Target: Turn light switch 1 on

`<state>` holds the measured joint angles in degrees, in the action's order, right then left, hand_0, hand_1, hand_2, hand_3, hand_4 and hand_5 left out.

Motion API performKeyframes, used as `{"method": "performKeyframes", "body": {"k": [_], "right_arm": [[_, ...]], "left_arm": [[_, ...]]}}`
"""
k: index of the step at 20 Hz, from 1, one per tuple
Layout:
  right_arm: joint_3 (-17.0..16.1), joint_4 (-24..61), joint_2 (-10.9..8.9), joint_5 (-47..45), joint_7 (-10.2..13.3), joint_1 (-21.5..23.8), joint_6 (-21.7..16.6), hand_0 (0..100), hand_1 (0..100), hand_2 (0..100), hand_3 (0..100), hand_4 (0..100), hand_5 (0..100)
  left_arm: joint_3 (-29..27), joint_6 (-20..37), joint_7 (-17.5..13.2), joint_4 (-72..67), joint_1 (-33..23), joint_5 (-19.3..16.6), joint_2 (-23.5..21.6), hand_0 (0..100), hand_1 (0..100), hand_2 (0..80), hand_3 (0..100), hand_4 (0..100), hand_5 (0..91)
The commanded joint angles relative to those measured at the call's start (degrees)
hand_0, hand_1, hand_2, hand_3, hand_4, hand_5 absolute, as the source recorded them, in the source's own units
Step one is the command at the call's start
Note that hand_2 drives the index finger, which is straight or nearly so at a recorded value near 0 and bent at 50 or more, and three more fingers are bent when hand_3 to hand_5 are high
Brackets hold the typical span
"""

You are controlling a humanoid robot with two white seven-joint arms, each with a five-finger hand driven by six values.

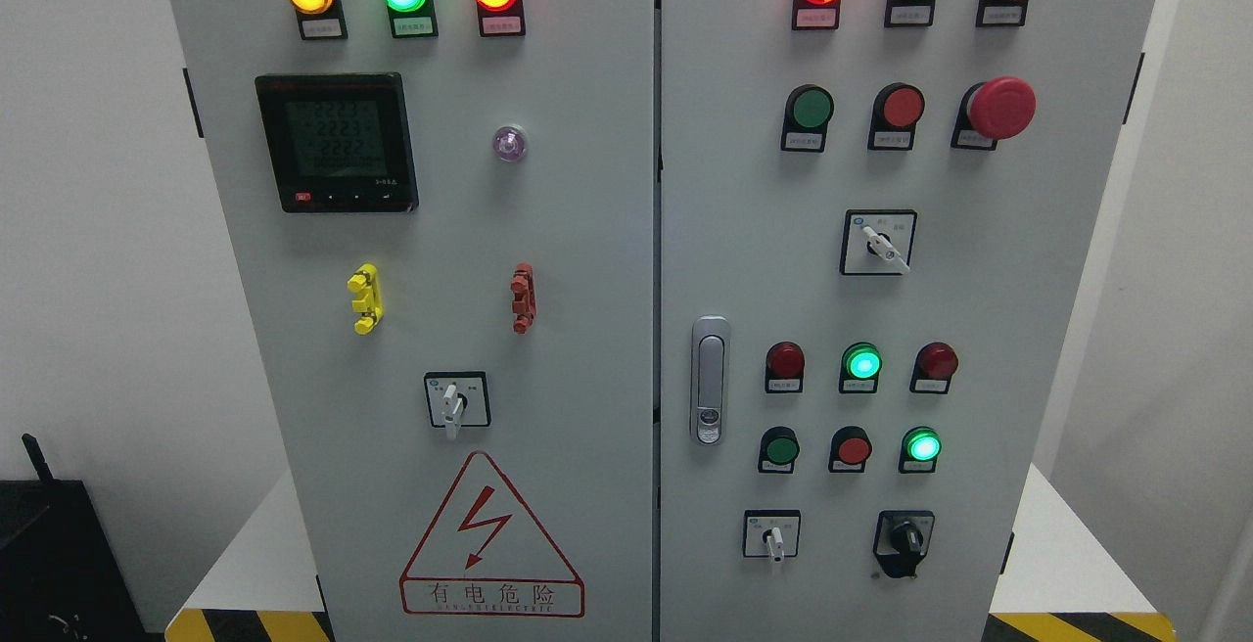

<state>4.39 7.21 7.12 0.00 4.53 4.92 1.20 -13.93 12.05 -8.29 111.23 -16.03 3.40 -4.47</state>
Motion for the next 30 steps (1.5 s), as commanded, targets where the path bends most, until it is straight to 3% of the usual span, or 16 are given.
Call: {"method": "performKeyframes", "body": {"k": [1, 7, 13, 16, 22, 24, 26, 30], "right_arm": [[0.00, 0.00, 0.00, -1.41, 0.04, 0.00, 0.03, 0, 0, 0, 0, 0, 0], [0.00, 0.00, 0.00, -1.41, 0.04, 0.00, 0.03, 0, 0, 0, 0, 0, 0], [0.00, 0.00, 0.00, -1.41, 0.04, 0.00, 0.03, 0, 0, 0, 0, 0, 0], [0.00, 0.00, 0.00, -1.41, 0.04, 0.00, 0.03, 0, 0, 0, 0, 0, 0], [0.00, 0.00, 0.00, -1.41, 0.04, 0.00, 0.03, 0, 0, 0, 0, 0, 0], [0.00, 0.00, 0.00, -1.41, 0.04, 0.00, 0.03, 0, 0, 0, 0, 0, 0], [0.00, 0.00, 0.00, -1.41, 0.04, 0.00, 0.03, 0, 0, 0, 0, 0, 0], [0.00, 0.00, 0.00, -1.41, 0.04, 0.00, 0.03, 0, 0, 0, 0, 0, 0]], "left_arm": [[6.81, -1.94, 1.52, 7.07, 4.77, -0.41, -0.01, 59, 32, 25.8, 40, 52, 20.7], [7.78, -4.66, 4.07, 7.24, 9.17, -1.29, 1.40, 60, 34, 27.5, 42, 54, 21.6], [10.59, -5.36, 5.74, 7.33, 9.26, -1.29, 1.57, 63, 36, 28.4, 43, 55, 22.8], [11.03, -11.06, 5.57, 8.20, 10.05, -1.11, 3.06, 63, 38, 30.0, 43, 55, 24.6], [12.35, -20.30, 5.74, 8.56, 12.86, -1.11, 3.33, 64, 41, 30.1, 44, 58, 40.7], [12.61, -21.79, 6.44, 8.65, 13.65, -1.20, 3.51, 54, 38, 32.5, 50, 65, 48.1], [13.13, -23.37, 8.90, 8.65, 14.35, -1.11, 3.86, 49, 38, 33.8, 55, 71, 55.3], [14.63, -28.29, 13.12, 8.56, 16.55, -1.11, 4.65, 44, 43, 34.3, 60, 75, 59.7]]}}
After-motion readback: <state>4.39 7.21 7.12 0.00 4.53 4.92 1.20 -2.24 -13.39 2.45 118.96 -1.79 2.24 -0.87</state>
